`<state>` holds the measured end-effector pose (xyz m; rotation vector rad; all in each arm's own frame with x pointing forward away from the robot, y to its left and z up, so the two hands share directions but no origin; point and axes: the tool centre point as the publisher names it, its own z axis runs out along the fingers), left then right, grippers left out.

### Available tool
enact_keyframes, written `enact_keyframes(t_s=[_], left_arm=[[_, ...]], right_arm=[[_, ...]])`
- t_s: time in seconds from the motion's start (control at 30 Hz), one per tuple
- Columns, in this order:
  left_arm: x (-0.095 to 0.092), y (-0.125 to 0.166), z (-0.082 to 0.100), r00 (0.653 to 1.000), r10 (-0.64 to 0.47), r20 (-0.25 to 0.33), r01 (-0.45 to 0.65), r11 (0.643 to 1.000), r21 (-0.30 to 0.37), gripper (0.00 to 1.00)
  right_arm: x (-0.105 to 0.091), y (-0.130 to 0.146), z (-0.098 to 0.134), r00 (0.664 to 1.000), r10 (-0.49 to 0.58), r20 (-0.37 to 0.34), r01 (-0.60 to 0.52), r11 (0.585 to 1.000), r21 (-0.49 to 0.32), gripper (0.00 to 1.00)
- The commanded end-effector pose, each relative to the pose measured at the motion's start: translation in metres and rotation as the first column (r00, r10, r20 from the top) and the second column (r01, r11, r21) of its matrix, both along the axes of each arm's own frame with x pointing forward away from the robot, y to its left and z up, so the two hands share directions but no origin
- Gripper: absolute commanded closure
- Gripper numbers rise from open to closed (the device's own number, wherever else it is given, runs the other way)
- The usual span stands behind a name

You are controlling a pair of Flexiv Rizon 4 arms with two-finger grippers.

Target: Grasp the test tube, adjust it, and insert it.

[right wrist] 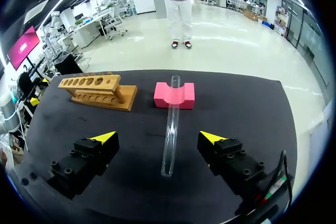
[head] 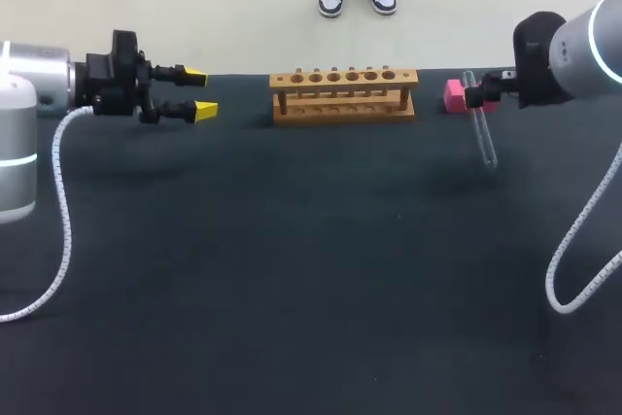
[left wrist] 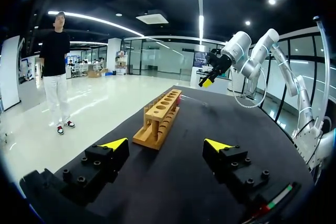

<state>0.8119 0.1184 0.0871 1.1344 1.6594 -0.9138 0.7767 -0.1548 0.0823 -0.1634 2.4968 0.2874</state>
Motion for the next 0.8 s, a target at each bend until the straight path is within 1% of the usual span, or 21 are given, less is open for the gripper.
enact_keyframes(t_s=[0.03,0.1,0.73,0.8], left_arm=[[0.0017,0.0003,-0.0013,1.000,-0.003,0.002,0.003,1.000,-0.003,0.00],[0.0017,0.0003,-0.0013,1.000,-0.003,0.002,0.003,1.000,-0.003,0.00],[0.0017,0.0003,-0.0013,1.000,-0.003,0.002,0.003,1.000,-0.003,0.00],[0.0017,0.0003,-0.0013,1.000,-0.003,0.002,0.003,1.000,-0.003,0.00]], right_arm=[[0.0025,0.0018,-0.0115,0.909,-0.096,0.406,0.057,0.993,0.105,0.00],[0.0030,0.0034,-0.0090,0.914,-0.091,0.396,0.052,0.993,0.108,0.00],[0.0030,0.0034,-0.0090,0.914,-0.091,0.396,0.052,0.993,0.108,0.00],[0.0057,0.0051,-0.0137,0.902,-0.090,0.422,0.061,0.995,0.083,0.00]])
